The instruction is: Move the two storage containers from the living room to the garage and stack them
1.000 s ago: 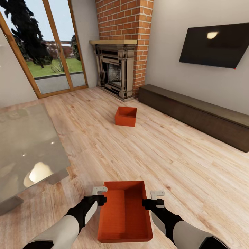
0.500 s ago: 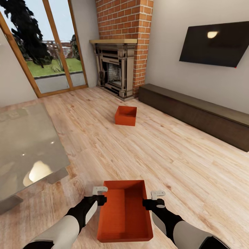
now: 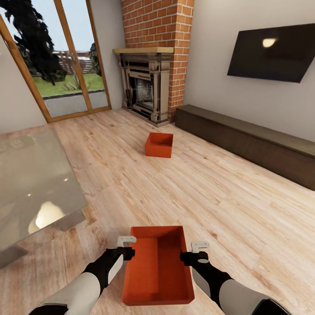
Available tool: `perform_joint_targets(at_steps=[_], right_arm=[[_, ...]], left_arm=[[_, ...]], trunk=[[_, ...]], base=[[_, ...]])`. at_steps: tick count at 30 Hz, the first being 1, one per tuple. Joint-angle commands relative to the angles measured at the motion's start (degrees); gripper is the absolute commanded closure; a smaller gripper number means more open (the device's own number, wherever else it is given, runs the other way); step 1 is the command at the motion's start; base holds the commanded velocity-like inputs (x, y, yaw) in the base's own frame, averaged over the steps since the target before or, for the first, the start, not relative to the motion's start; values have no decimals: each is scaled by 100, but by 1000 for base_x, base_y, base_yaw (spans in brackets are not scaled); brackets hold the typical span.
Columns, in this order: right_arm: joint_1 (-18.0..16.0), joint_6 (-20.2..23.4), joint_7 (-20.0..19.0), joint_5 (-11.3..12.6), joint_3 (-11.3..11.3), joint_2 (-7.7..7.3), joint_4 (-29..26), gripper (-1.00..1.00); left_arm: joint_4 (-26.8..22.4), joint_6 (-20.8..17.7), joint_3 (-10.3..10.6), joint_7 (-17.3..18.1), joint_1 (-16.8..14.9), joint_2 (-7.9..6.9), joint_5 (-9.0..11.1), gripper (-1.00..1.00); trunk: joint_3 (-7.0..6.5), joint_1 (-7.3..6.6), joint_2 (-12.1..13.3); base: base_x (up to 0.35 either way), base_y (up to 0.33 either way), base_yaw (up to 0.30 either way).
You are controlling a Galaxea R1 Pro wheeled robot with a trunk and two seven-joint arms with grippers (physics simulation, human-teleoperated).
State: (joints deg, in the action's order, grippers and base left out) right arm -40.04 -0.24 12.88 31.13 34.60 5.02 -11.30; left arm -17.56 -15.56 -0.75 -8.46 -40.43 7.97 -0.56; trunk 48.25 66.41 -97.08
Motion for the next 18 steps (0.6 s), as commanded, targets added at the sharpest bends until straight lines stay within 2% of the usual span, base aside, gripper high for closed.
perform_joint_targets(at_steps=[1, 18], right_arm=[[-4, -2, 31, 50, 48, -1, -3, -100], [-4, -2, 31, 51, 50, -1, -3, -100]], left_arm=[[-11, -34, -6, -16, 0, 3, -5, -100], [-11, -34, 13, -15, 1, -15, -5, -100]], trunk=[[23, 22, -44], [328, 395, -725]], base=[[0, 0, 0], [0, 0, 0]])
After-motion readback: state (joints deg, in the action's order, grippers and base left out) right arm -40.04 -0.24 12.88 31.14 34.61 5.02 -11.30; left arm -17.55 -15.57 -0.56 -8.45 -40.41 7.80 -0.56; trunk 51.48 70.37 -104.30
